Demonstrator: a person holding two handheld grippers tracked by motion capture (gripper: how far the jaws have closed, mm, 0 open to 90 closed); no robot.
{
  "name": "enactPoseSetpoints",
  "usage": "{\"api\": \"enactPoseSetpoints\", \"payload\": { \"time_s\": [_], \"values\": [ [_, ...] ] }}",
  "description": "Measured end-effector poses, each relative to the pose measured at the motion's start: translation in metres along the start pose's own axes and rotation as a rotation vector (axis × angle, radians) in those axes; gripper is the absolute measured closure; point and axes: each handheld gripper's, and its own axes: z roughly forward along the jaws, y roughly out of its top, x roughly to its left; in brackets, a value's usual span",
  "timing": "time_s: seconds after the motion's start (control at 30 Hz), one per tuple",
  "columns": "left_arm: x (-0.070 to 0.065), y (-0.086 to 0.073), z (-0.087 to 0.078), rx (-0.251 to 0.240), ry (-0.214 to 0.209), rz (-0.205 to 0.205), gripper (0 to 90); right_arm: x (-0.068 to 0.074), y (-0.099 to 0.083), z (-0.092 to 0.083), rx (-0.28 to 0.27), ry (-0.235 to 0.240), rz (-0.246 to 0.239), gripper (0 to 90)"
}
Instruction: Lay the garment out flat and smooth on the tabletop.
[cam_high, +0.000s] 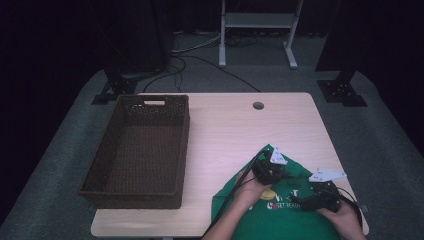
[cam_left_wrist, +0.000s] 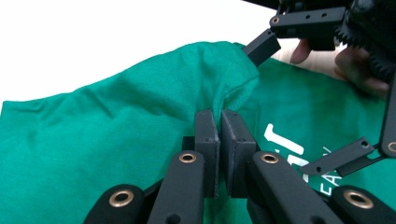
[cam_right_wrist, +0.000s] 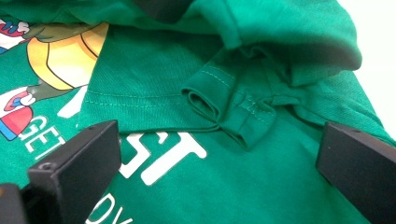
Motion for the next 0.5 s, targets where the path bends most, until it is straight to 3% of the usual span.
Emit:
{"api": "enactPoseSetpoints", "payload": {
  "time_s": [0.5],
  "values": [
    [0.010,0.009,-0.014,-0.022,0.017,-0.009,86.5,0.000,0.000,0.000,0.001,0.000,0.000,0.0]
  ]
}}
